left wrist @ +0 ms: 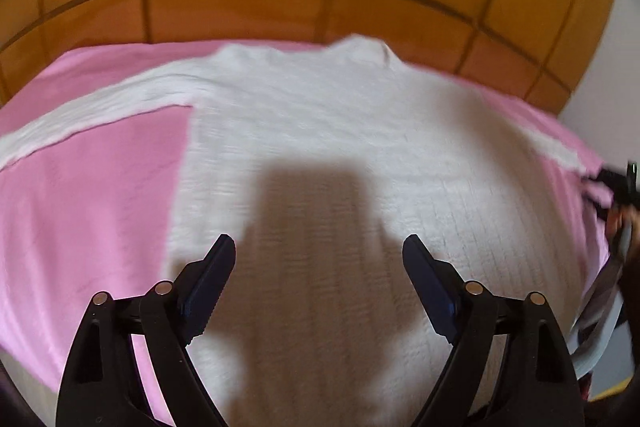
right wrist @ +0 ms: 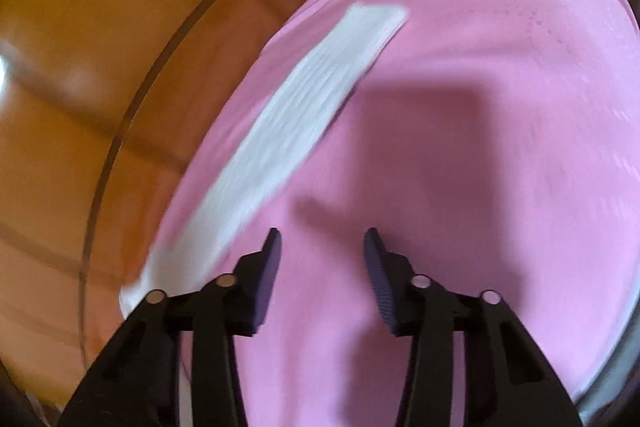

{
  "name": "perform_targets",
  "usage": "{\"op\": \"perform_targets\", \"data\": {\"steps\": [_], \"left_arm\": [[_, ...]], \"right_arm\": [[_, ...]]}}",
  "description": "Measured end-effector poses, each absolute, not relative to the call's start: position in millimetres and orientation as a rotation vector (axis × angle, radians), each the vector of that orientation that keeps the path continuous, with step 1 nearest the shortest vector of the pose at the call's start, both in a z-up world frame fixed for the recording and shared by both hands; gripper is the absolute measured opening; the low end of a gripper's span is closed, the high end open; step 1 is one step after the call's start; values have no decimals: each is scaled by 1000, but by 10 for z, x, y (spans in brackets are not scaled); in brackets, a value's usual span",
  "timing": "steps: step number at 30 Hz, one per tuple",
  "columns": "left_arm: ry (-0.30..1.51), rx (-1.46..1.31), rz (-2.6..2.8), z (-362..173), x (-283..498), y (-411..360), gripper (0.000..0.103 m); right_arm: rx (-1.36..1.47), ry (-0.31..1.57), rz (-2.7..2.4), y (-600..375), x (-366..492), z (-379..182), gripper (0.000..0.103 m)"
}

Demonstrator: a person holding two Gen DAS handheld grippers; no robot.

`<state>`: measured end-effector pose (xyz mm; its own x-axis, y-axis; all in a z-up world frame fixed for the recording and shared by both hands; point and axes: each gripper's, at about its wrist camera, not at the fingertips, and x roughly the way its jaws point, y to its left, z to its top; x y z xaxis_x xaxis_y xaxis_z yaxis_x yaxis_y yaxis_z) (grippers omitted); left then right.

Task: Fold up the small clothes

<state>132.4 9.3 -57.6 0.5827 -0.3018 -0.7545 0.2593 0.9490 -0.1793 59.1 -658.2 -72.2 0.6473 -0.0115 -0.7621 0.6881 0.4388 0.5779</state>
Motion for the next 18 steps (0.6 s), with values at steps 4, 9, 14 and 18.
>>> {"op": "perform_targets", "data": {"steps": [4,9,14,18], "left_arm": [[944,-38,-336,-705,1412,0,84],[986,-83,-302,-860,1478,96,84],[984,-82,-309,-859,1428,110,84],[979,-126,-325,-860,1453,167,84]], "right_arm": [[1110,723,-557,-6921,887,-848,36],[1012,766,-648,-7082,1304,-859,11],[752,835,-813,-7151,1484,-615,5],[737,772,-748,-6966,1541,-295,5]]}}
